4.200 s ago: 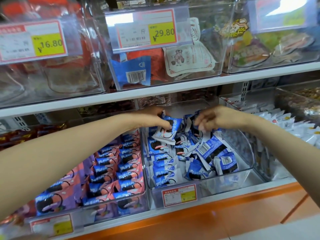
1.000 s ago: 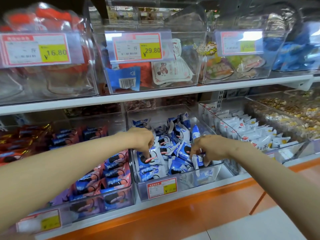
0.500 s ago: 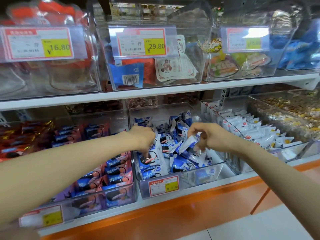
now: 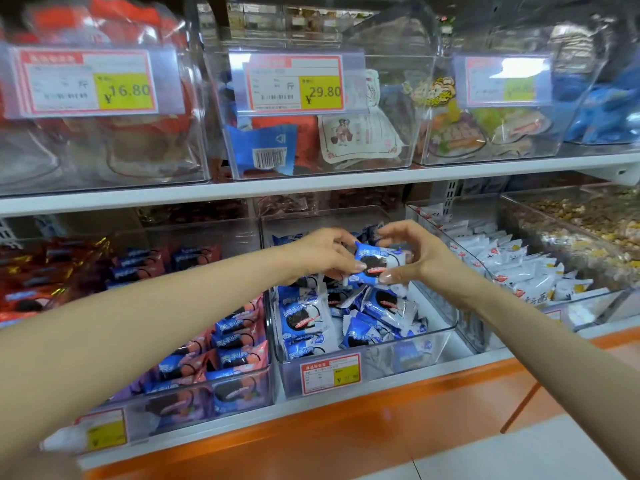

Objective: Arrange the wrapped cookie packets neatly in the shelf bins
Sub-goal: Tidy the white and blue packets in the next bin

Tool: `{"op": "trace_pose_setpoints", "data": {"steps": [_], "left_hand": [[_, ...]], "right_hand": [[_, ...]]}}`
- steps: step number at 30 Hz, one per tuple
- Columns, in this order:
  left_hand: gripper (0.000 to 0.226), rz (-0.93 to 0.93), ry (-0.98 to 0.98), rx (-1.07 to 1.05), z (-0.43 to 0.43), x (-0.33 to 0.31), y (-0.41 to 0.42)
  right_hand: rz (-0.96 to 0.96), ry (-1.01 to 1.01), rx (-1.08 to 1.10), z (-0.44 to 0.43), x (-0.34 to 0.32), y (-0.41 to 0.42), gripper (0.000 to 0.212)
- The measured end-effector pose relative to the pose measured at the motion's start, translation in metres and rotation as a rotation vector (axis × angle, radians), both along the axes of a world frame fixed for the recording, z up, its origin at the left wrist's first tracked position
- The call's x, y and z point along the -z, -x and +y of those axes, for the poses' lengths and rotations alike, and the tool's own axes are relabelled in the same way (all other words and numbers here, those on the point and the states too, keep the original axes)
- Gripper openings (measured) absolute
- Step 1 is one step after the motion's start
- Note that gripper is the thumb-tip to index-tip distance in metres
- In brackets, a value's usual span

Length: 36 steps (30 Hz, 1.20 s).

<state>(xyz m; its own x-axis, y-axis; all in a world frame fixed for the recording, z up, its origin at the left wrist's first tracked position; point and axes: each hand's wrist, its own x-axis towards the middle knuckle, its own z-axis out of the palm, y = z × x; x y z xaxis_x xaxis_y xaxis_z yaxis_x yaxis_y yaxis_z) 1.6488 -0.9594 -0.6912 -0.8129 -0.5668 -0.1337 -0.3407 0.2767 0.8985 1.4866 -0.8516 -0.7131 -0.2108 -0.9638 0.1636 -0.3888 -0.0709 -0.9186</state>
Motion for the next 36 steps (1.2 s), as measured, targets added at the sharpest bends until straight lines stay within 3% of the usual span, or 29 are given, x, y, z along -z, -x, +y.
{"op": "trace_pose_setpoints", "data": {"steps": [5, 11, 13, 15, 18, 22, 26, 28, 30, 31, 34, 36], "left_hand": [[0.037, -0.013, 0.004, 0.003, -0.005, 0.0, -0.004], [0.02, -0.22, 0.314, 0.12, -0.011, -0.007, -0.014], [0.019, -0.391, 0.453, 0.192, -0.014, -0.007, -0.021], [0.025, -0.533, 0.587, 0.241, -0.014, 0.0, -0.028], [0.029, -0.656, 0.806, 0.294, -0.009, 0.017, -0.035], [0.035, -0.757, 0.975, 0.284, -0.005, 0.023, -0.038], [0.034, -0.782, 1.163, 0.28, 0.0, 0.029, -0.039], [0.035, -0.809, 1.215, 0.289, -0.001, 0.032, -0.041], [0.038, -0.846, 1.194, 0.296, -0.002, 0.032, -0.042], [0.04, -0.866, 1.184, 0.306, -0.003, 0.031, -0.043], [0.032, -0.872, 1.129, 0.343, -0.007, 0.019, -0.042], [0.024, -0.83, 1.001, 0.355, -0.014, 0.009, -0.042]], "right_hand": [[-0.152, 0.025, 0.038, 0.0, -0.001, -0.002, 0.047], [-0.052, -0.031, -0.005, -0.004, 0.0, -0.003, 0.035], [0.151, -0.061, 0.055, -0.005, 0.004, 0.006, 0.024], [0.573, -0.19, 0.097, -0.005, 0.01, 0.011, 0.009], [1.166, -0.361, 0.098, -0.008, 0.025, 0.003, 0.031], [1.373, -0.345, 0.098, -0.009, 0.038, -0.003, 0.044], [1.244, -0.313, 0.13, -0.006, 0.029, -0.003, 0.046], [0.951, -0.283, 0.11, -0.003, 0.013, -0.004, 0.042], [0.534, -0.259, -0.034, 0.002, -0.001, -0.019, 0.042], [0.413, -0.255, -0.122, 0.005, -0.004, -0.03, 0.043], [0.452, -0.238, -0.285, 0.002, 0.006, -0.062, 0.037], [0.481, -0.174, -0.278, -0.004, 0.014, -0.07, 0.034]]}}
